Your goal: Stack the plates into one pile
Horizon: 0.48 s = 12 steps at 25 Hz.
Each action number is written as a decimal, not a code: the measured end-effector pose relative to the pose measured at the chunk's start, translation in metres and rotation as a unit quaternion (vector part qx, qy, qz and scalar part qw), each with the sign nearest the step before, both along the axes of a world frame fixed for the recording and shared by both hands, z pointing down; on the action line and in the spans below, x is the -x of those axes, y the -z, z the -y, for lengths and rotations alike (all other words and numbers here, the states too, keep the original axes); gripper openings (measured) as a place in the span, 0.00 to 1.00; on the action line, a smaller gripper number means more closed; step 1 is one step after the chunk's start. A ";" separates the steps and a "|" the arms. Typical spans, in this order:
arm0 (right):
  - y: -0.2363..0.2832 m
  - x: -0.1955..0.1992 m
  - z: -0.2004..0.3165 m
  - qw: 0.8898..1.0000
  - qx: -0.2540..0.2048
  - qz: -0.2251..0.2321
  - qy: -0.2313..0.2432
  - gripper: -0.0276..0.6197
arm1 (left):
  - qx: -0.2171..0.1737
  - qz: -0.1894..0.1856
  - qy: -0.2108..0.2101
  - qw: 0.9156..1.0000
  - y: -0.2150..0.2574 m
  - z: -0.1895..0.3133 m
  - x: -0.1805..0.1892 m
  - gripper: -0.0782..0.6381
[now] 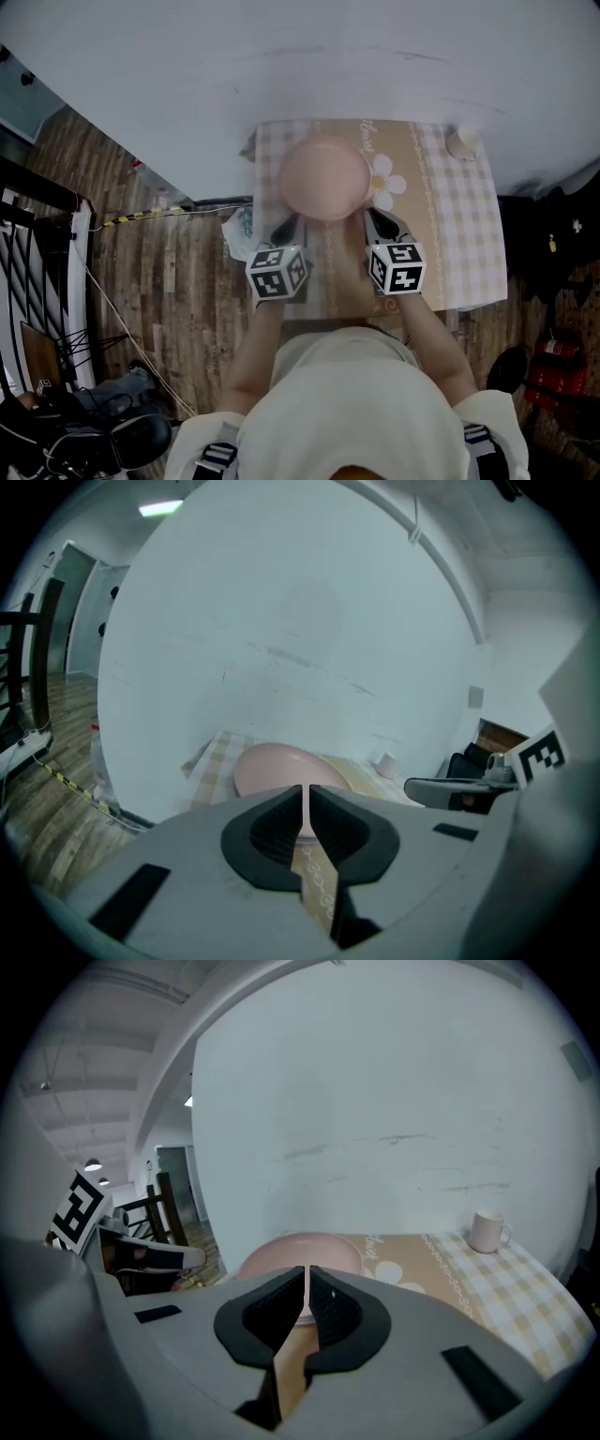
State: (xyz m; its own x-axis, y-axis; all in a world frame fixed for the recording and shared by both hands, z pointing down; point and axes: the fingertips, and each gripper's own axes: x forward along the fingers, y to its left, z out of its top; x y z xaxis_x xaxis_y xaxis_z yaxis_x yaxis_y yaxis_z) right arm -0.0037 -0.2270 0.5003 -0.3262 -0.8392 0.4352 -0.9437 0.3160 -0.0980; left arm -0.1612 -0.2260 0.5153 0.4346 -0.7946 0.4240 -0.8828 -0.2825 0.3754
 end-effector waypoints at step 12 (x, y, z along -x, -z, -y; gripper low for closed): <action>0.017 -0.045 -0.073 0.999 -0.013 0.009 0.029 0.05 | 0.002 -0.004 0.014 1.000 0.010 -0.083 -0.053 0.13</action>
State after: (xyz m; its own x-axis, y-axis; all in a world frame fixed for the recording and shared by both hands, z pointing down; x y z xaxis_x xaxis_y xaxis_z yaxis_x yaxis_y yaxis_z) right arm 0.0415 -0.1537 0.4829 -0.3827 -0.8292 0.4074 -0.9217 0.3730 -0.1067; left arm -0.1078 -0.1433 0.5049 0.4162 -0.8047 0.4234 -0.8872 -0.2574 0.3830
